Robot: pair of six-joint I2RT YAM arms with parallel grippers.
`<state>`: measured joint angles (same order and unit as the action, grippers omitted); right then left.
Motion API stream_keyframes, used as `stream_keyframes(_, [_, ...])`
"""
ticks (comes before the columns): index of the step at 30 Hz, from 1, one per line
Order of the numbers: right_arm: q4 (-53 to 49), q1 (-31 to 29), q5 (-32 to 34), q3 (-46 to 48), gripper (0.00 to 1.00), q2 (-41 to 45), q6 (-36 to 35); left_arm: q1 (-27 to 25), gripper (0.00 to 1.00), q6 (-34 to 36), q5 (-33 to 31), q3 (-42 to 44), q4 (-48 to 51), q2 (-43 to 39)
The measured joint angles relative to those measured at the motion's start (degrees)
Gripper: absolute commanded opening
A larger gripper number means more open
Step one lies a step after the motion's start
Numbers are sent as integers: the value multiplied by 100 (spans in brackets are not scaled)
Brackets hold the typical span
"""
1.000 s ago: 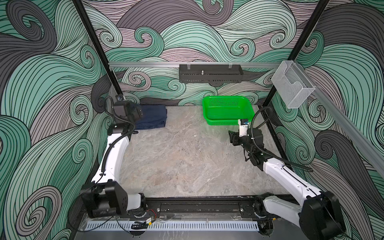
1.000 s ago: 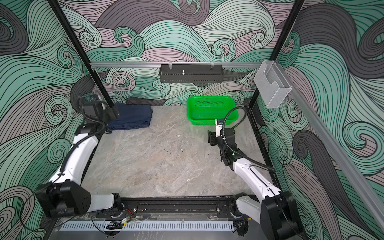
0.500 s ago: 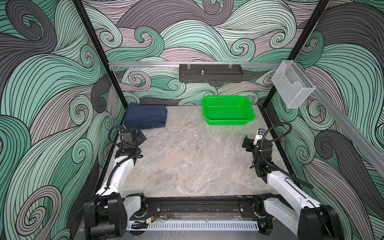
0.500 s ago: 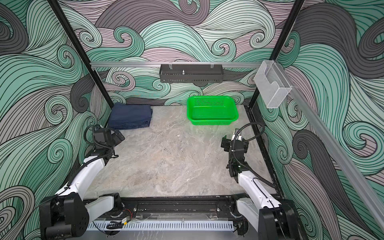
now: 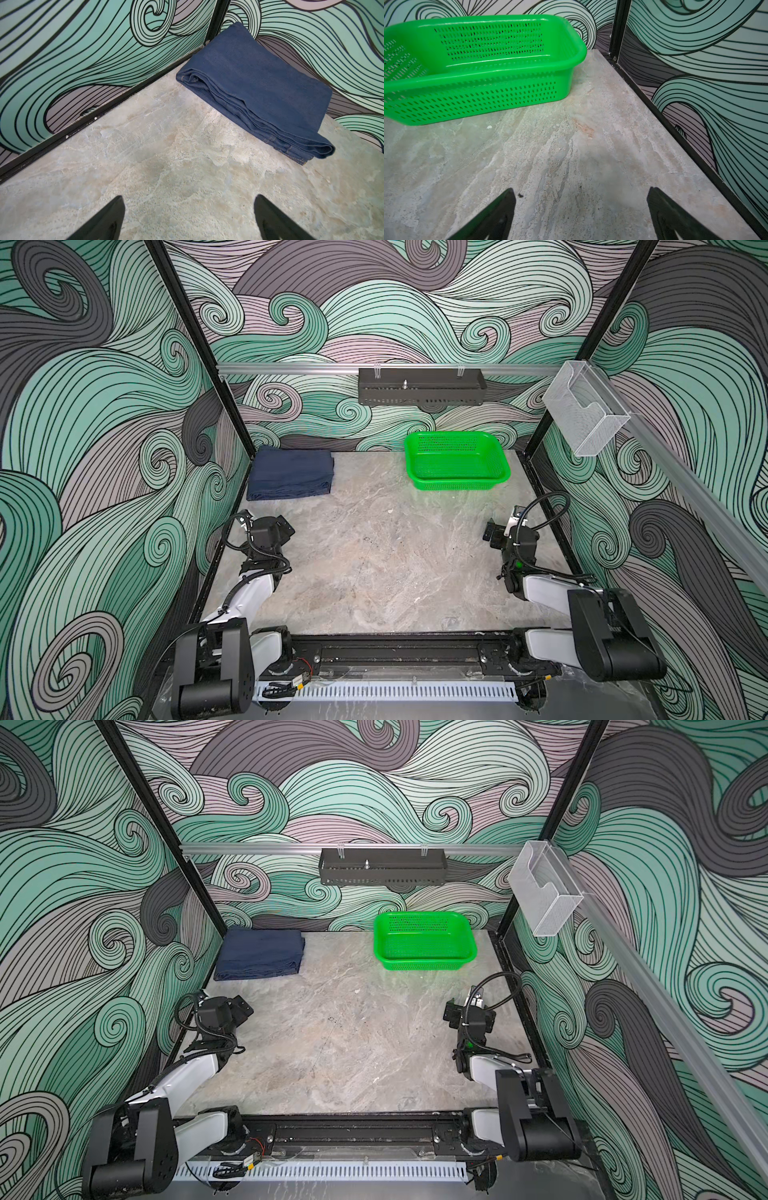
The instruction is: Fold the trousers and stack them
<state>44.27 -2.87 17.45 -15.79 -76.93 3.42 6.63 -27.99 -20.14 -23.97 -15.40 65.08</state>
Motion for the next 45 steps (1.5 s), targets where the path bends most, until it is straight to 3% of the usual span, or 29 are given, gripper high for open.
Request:
stream_keyframes(10, [968,59,-407,-216,99,-1123,-109,-46,99,531,-164,120,-798,122])
stream_keyframes(21, [750,66,-634,-518,99,-1147,-177,-52,99,752,-457,138,-826,225])
stream_keyframes(28, [704,63,-675,-518,99,-1147,-203,-76,99,997,-461,223,-1357,966])
stream_keyframes(37, [623,57,-682,-520,99,-1147,-262,-125,99,1628,273,168,-2065,1663])
stream_keyframes(40, [581,57,-682,-520,99,-1147,-273,-210,99,1941,546,184,-2892,2273])
stream_keyframes(45, [564,52,-682,-520,99,-1147,-284,-286,99,2142,734,153,-2787,2358])
